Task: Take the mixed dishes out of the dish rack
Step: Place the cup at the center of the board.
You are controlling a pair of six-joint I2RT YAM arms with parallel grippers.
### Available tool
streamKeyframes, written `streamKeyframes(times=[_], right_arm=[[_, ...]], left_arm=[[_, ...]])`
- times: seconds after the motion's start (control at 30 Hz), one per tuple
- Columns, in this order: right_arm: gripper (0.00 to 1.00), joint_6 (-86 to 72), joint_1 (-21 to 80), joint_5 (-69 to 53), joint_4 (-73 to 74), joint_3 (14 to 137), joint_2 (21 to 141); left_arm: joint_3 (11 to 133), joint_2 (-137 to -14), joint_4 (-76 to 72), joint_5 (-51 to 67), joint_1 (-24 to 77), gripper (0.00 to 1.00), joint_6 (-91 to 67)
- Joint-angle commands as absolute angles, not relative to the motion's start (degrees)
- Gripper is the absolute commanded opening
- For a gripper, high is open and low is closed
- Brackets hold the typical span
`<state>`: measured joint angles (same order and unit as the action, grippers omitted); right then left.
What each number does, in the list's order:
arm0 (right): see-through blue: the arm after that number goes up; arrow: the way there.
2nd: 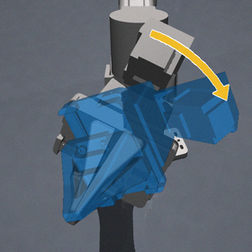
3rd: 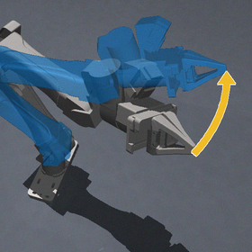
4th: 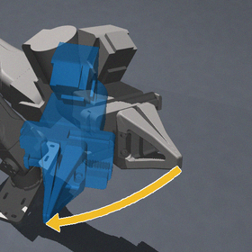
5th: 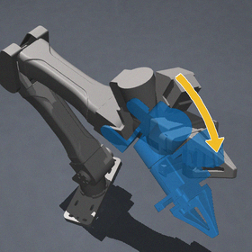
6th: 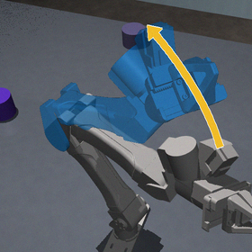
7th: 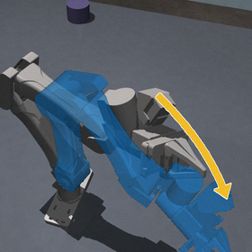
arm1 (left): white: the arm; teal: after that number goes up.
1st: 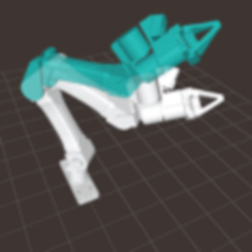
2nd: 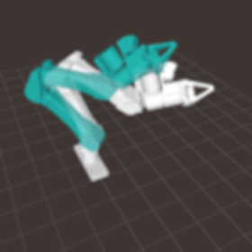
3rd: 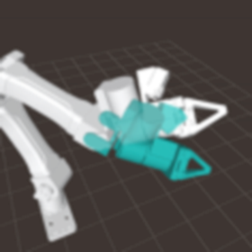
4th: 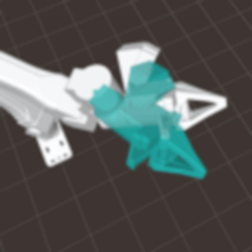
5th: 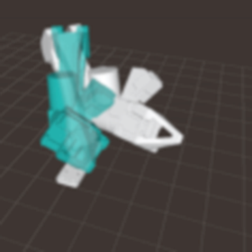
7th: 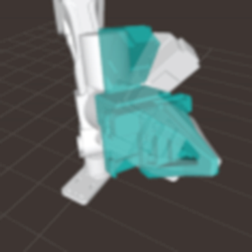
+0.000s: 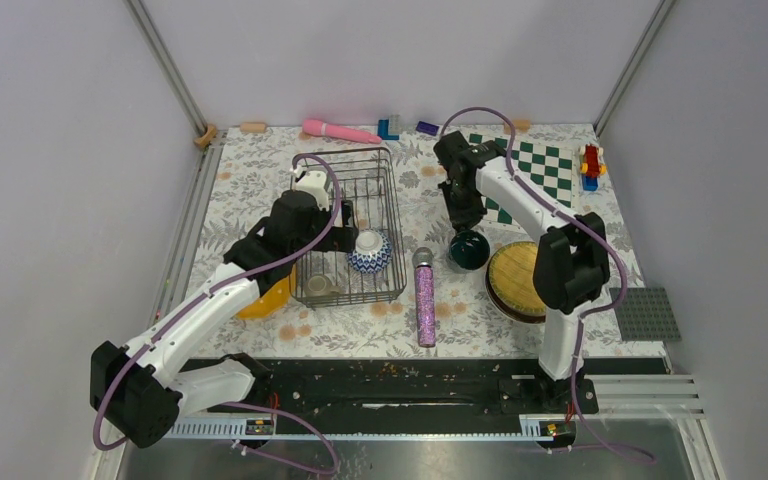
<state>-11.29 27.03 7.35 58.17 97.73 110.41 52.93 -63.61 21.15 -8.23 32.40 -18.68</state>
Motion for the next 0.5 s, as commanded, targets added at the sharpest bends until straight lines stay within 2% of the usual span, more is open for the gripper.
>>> streamKeyframes(times=[0.0,0.47], right_arm=[[0.00,-9.3,25.7,6.1,61.6,102.5,112.3],[0.01,-8.2,23.9,6.3,65.4,110.3,121.8]], left_arm=[[55.4,-63.7,21.0,-10.4,32.4,0.99,-19.2],[55.5,-64.5,21.3,-11.5,32.4,0.99,-19.3]])
